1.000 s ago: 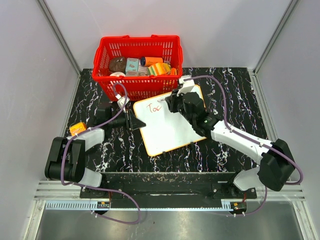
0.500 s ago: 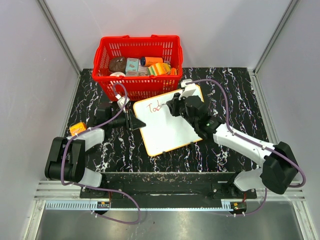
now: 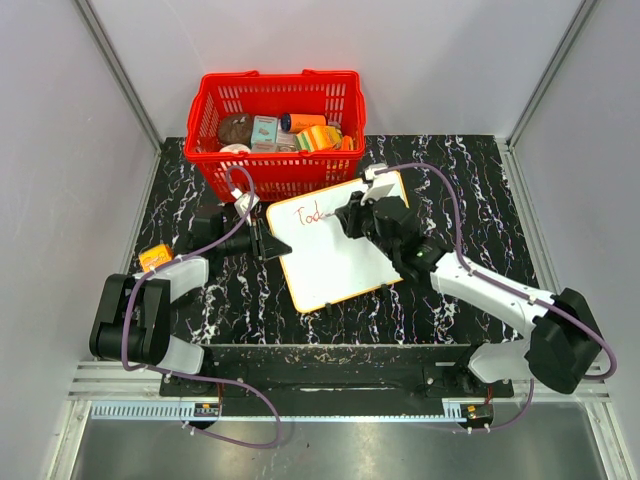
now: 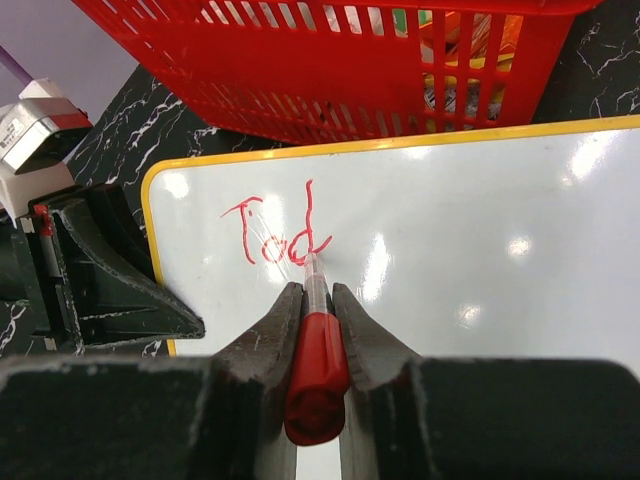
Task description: Write a sentence on the whiteboard
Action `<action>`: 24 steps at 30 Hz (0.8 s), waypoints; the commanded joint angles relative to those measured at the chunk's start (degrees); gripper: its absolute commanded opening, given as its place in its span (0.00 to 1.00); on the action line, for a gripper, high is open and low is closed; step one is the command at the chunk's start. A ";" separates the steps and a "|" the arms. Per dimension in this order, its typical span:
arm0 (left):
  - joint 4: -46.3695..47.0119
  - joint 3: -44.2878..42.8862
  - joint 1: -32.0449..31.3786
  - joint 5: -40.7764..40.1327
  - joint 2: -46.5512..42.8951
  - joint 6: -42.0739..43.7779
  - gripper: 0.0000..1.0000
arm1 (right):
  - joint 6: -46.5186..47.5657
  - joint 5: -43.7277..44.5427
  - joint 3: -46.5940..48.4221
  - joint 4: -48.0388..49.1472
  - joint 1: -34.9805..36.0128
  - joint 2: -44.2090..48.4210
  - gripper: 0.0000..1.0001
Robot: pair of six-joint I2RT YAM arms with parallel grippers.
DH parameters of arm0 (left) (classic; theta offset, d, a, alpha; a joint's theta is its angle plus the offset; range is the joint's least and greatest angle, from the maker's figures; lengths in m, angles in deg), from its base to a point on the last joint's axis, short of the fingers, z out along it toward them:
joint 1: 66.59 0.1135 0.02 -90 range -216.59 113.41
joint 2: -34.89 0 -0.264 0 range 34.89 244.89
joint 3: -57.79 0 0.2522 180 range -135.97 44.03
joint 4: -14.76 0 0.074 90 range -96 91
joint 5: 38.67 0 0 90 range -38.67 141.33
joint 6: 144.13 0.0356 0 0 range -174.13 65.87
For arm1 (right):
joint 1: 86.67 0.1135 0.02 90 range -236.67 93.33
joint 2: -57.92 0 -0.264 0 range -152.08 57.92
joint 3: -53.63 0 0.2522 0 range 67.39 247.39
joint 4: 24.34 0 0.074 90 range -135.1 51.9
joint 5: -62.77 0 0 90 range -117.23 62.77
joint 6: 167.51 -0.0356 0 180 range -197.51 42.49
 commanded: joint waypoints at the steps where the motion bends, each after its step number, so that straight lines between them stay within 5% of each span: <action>1: 0.38 0.95 -1.39 -2.73 0.54 6.34 0.00 | -0.06 0.28 -0.87 -1.08 -0.50 2.17 0.00; 24: 0.12 0.86 -1.39 -2.99 0.45 6.52 0.00 | -2.70 -6.32 0.80 1.29 -5.69 2.71 0.00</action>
